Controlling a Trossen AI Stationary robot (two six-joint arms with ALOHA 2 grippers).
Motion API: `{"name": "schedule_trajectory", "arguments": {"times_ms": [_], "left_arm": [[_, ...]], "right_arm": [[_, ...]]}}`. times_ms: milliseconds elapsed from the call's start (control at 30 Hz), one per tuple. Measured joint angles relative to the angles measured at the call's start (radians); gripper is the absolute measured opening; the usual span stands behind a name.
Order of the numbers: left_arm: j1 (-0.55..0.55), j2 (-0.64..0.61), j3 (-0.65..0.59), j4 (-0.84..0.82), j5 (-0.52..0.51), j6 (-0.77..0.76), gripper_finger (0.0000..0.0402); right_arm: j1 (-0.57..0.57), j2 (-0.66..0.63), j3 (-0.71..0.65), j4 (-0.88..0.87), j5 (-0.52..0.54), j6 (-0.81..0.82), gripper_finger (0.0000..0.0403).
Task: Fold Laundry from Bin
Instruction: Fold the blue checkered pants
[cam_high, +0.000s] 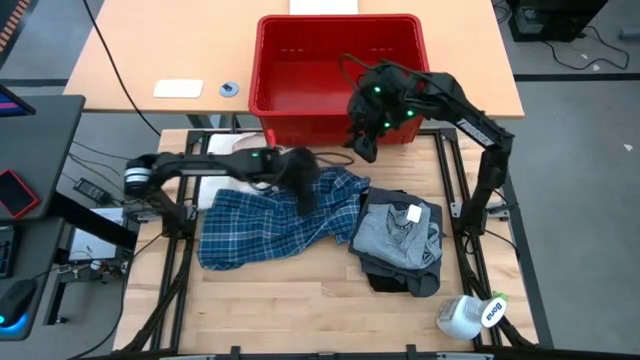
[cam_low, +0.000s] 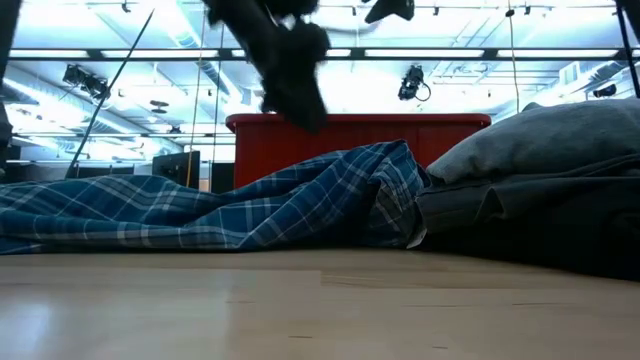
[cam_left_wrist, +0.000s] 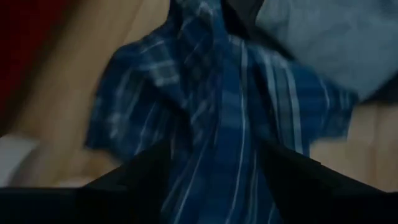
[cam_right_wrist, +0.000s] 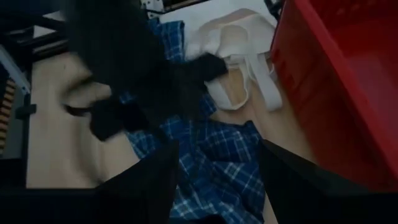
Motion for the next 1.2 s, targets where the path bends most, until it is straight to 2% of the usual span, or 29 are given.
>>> {"name": "schedule_trajectory", "arguments": {"times_ms": [167, 300, 367, 433, 533, 567, 733, 900, 1067, 1200], "left_arm": [[0.053, 0.152, 0.000, 0.127, 0.208, -0.037, 0.0271], [0.060, 0.248, 0.000, 0.134, 0.267, -0.037, 0.0267], [0.060, 0.264, -0.002, 0.121, 0.304, -0.008, 0.0236], [0.055, 0.241, -0.002, 0.081, 0.338, 0.021, 0.0172], [0.052, 0.141, -0.001, -0.025, 0.383, 0.073, 0.0041], [0.052, 0.098, 0.000, -0.066, 0.387, 0.082, 0.0023], [0.062, -0.160, 0.000, -0.246, 0.362, 0.089, 0.0007], [0.067, -0.439, 0.000, -0.330, 0.361, 0.011, 0.0006], [0.067, -0.692, 0.000, -0.273, 0.374, -0.067, 0.0006], [0.066, -0.825, 0.000, -0.149, 0.236, -0.117, 0.0006]], "right_arm": [[0.025, -0.031, -0.015, -0.039, 0.056, 0.025, 0.0223], [0.042, -0.031, -0.015, -0.045, 0.074, 0.038, 0.0223], [0.048, -0.031, -0.015, -0.049, 0.074, 0.042, 0.0223], [0.054, -0.031, -0.016, -0.074, 0.074, 0.038, 0.0223], [0.060, -0.031, -0.016, -0.114, 0.070, 0.024, 0.0223], [0.063, -0.030, -0.016, -0.121, 0.065, 0.021, 0.0223], [0.080, -0.030, -0.016, -0.076, 0.055, 0.019, 0.0223], [0.107, -0.019, -0.017, 0.081, 0.021, 0.019, 0.0223], [0.163, 0.005, -0.117, 0.323, -0.133, 0.023, 0.0223], [0.196, 0.019, -0.267, 0.507, -0.156, 0.020, 0.0223]]}}
